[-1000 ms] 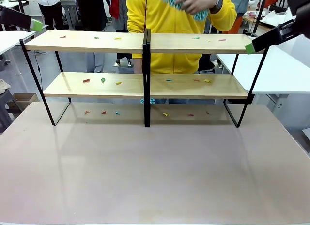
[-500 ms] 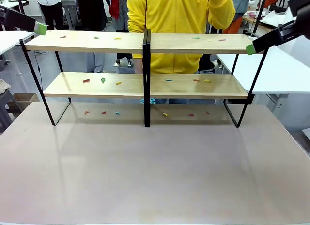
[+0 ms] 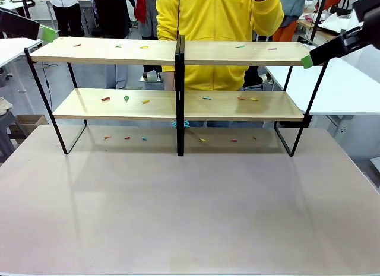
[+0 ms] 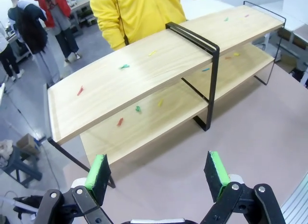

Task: Clean the shelves.
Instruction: Pick up the Duster when the human hands it over.

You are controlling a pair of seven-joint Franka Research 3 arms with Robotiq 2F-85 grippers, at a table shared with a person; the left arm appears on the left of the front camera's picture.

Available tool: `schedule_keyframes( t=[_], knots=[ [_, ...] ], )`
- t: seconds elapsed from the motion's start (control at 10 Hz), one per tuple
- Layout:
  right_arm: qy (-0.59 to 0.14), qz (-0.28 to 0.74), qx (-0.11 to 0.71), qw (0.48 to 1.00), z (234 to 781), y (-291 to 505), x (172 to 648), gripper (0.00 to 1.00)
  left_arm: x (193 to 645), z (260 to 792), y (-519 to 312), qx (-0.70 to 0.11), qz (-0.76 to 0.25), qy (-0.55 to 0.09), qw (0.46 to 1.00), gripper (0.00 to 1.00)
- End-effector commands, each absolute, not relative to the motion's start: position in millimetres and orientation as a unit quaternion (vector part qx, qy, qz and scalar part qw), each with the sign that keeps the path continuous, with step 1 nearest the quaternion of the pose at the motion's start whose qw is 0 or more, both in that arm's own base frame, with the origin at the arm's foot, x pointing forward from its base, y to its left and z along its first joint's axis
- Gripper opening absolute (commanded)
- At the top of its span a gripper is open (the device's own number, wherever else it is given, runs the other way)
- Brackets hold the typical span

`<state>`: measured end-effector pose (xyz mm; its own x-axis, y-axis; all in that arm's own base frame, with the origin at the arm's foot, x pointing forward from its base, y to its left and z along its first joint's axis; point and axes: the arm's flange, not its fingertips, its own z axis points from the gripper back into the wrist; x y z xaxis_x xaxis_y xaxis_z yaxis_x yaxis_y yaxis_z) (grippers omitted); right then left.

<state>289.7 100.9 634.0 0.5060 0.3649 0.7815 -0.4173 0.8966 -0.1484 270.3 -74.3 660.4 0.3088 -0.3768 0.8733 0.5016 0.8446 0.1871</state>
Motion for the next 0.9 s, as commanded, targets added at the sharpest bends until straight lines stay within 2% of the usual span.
schedule_keyframes(
  t=[0.0,0.3,0.4,0.8],
  knots=[
    [-0.444,0.236,0.042,0.863,634,101,290,1.00,259,630,-74,-0.063,-0.279,-0.510,0.811,1.00],
    [-0.441,0.236,0.042,0.865,632,98,290,1.00,263,631,-73,-0.078,-0.248,-0.511,0.819,1.00],
    [-0.439,0.238,0.045,0.865,631,98,290,1.00,272,657,-77,-0.062,-0.276,-0.512,0.811,1.00],
    [-0.451,0.235,0.049,0.860,636,101,287,1.00,272,657,-77,-0.062,-0.276,-0.512,0.811,1.00]
  ],
)
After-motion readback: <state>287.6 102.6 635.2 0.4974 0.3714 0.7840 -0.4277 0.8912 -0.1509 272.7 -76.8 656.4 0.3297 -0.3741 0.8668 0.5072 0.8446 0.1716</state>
